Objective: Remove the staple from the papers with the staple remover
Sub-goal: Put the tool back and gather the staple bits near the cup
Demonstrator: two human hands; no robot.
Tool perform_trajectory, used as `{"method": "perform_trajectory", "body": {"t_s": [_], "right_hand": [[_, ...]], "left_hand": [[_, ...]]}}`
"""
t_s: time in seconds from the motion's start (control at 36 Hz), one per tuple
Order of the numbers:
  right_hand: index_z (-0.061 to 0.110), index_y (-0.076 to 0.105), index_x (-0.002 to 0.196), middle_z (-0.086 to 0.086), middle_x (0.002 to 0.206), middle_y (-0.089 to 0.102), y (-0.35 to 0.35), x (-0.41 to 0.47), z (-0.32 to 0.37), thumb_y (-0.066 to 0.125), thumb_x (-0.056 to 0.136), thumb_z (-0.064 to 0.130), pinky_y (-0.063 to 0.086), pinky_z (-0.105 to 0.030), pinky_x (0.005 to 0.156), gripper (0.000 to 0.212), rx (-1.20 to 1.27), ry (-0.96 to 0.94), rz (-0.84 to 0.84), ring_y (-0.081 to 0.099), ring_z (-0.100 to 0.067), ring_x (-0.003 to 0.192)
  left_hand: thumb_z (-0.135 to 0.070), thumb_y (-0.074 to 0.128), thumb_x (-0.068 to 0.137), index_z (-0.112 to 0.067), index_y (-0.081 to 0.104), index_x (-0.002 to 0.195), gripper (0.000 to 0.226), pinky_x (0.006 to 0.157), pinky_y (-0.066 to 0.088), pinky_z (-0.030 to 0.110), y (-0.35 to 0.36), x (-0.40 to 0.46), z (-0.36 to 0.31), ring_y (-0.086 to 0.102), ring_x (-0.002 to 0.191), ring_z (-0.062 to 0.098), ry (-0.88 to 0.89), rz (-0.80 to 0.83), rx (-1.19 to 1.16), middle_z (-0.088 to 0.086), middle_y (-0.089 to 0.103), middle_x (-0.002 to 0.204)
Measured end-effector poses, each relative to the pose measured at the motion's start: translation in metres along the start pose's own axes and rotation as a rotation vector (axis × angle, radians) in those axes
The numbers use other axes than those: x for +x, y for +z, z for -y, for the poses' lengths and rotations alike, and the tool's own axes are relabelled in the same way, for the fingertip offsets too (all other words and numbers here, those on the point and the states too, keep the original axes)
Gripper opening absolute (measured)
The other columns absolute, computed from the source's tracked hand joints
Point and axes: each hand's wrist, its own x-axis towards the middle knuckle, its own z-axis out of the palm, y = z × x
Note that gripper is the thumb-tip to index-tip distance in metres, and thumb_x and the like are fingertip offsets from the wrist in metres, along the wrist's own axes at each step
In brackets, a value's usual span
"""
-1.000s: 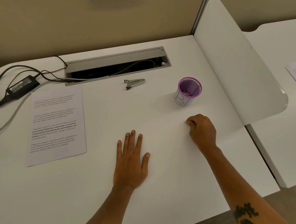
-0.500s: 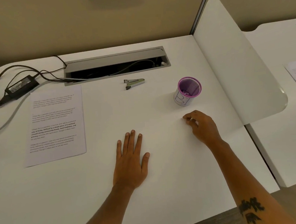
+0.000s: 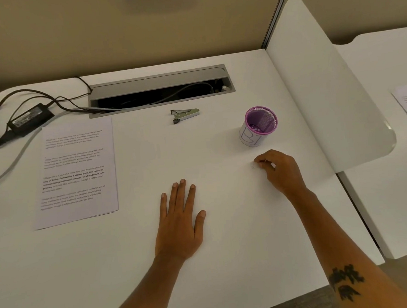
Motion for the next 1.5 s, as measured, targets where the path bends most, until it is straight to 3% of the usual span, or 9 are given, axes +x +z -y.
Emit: {"method": "perform_trajectory", "body": {"t_s": [0.08,0.33,0.47,0.64,0.92,1.11,1.33,1.5], "right_hand": [[0.012,0.079,0.107,0.000,0.106,0.079,-0.002,-0.004,0.002,0.065,0.098,-0.001,0.058,-0.036,0.091,0.021,-0.003,-0.004,-0.018,0.072,-0.021,0.099],[0.012,0.080,0.107,-0.001,0.103,0.076,-0.001,0.001,0.005,0.081,0.091,0.015,0.058,-0.037,0.083,0.017,-0.029,-0.085,0.070,0.068,-0.022,0.094],[0.011,0.081,0.097,0.000,0.095,0.074,0.002,0.004,0.007,0.082,0.090,0.014,0.057,-0.040,0.077,0.008,-0.055,-0.111,0.066,0.066,-0.022,0.088],[0.009,0.080,0.098,-0.005,0.097,0.076,0.007,0.003,0.009,0.076,0.095,0.011,0.059,-0.043,0.076,0.006,-0.117,-0.118,0.047,0.067,-0.027,0.089],[0.001,0.075,0.096,-0.013,0.097,0.072,0.021,-0.005,0.012,0.070,0.097,0.003,0.057,-0.043,0.067,0.005,-0.232,-0.123,-0.012,0.065,-0.033,0.090],[-0.002,0.071,0.097,-0.017,0.098,0.069,0.026,-0.008,0.014,0.066,0.098,-0.001,0.057,-0.044,0.070,0.006,-0.269,-0.103,0.014,0.062,-0.034,0.090],[0.003,0.068,0.093,-0.012,0.091,0.066,0.025,-0.017,0.014,0.064,0.097,-0.005,0.053,-0.048,0.071,0.010,-0.285,-0.107,0.049,0.058,-0.030,0.083],[0.009,0.065,0.094,-0.008,0.093,0.064,0.022,-0.017,0.009,0.060,0.097,-0.006,0.047,-0.042,0.072,0.016,-0.294,-0.096,0.071,0.053,-0.025,0.082]], "left_hand": [[-0.054,0.024,0.111,-0.024,0.004,0.173,0.071,0.136,0.013,0.057,0.000,-0.001,-0.001,-0.003,0.169,0.022,-0.001,0.001,-0.001,0.002,-0.001,0.183],[-0.055,0.021,0.111,-0.024,0.005,0.173,0.071,0.136,0.012,0.057,-0.002,0.001,-0.002,-0.003,0.169,0.021,-0.002,-0.004,-0.008,0.002,0.000,0.183],[-0.054,0.024,0.111,-0.024,0.006,0.173,0.071,0.136,0.013,0.056,-0.001,0.001,-0.001,-0.003,0.169,0.021,-0.003,-0.004,-0.005,0.002,0.000,0.183],[-0.056,0.018,0.110,-0.024,0.006,0.173,0.071,0.136,0.013,0.057,-0.001,0.001,-0.001,-0.003,0.169,0.021,-0.005,0.002,-0.008,0.002,0.000,0.183],[-0.052,0.026,0.111,-0.024,0.005,0.173,0.071,0.136,0.012,0.056,-0.001,0.000,0.000,-0.005,0.169,0.021,0.001,-0.001,-0.001,0.001,-0.002,0.183],[-0.052,0.025,0.111,-0.024,0.005,0.173,0.071,0.136,0.012,0.056,-0.002,0.000,-0.001,-0.005,0.169,0.021,-0.003,0.001,0.001,0.002,-0.002,0.183],[-0.052,0.026,0.111,-0.024,0.007,0.173,0.071,0.136,0.013,0.057,0.000,0.001,0.000,-0.004,0.169,0.021,0.002,-0.011,-0.011,0.001,-0.001,0.183],[-0.054,0.023,0.111,-0.025,0.005,0.173,0.071,0.136,0.012,0.057,0.002,0.001,0.001,-0.005,0.169,0.020,0.001,-0.012,-0.006,0.001,-0.003,0.183]]}}
